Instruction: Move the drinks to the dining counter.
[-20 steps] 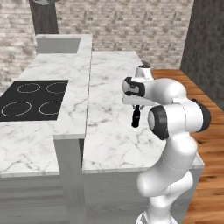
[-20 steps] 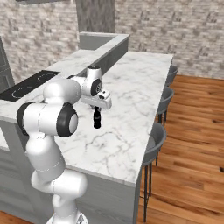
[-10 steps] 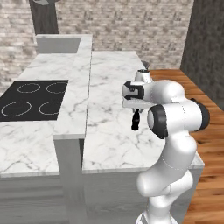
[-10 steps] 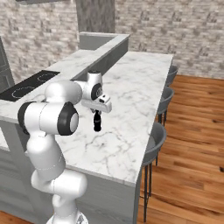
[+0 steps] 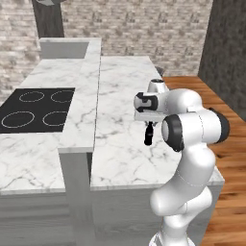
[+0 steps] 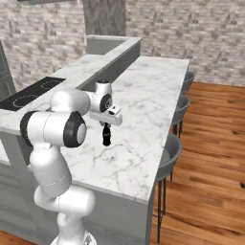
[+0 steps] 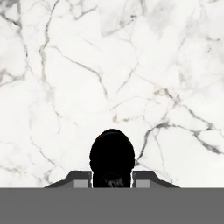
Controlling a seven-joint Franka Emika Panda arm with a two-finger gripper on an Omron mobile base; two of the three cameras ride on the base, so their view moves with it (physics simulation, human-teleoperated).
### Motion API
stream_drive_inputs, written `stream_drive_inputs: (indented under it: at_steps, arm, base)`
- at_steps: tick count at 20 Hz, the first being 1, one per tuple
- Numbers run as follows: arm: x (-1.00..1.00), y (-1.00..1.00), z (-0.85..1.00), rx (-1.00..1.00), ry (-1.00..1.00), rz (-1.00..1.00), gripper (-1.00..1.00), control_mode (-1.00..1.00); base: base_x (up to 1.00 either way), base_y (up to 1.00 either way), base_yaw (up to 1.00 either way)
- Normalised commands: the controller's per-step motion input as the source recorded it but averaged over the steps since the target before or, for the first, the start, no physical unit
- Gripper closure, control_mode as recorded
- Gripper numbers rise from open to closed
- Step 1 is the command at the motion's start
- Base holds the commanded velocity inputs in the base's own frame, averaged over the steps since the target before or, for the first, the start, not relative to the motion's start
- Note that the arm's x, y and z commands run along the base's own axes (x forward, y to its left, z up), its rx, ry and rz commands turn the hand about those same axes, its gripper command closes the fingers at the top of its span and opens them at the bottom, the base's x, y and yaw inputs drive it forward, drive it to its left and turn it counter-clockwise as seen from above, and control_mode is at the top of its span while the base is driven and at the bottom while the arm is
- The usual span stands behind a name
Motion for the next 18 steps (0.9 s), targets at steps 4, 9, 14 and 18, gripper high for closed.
stream_drive_inputs:
  at_steps: [4,9,14,18]
  arm:
    - [0.00,0.00,-0.02,0.00,0.00,0.00,1.00,-1.00]
    - [0.00,0.00,0.00,0.00,0.00,0.00,-1.00,-1.00]
    - [0.00,0.00,0.00,0.00,0.00,0.00,-1.00,-1.00]
    - [-0.06,0.00,0.08,0.00,-0.03,0.01,-1.00,-1.00]
  base:
    - [0.00,0.00,0.00]
    - [0.00,0.00,0.00]
    - [0.00,0.00,0.00]
    - [0.00,0.00,0.00]
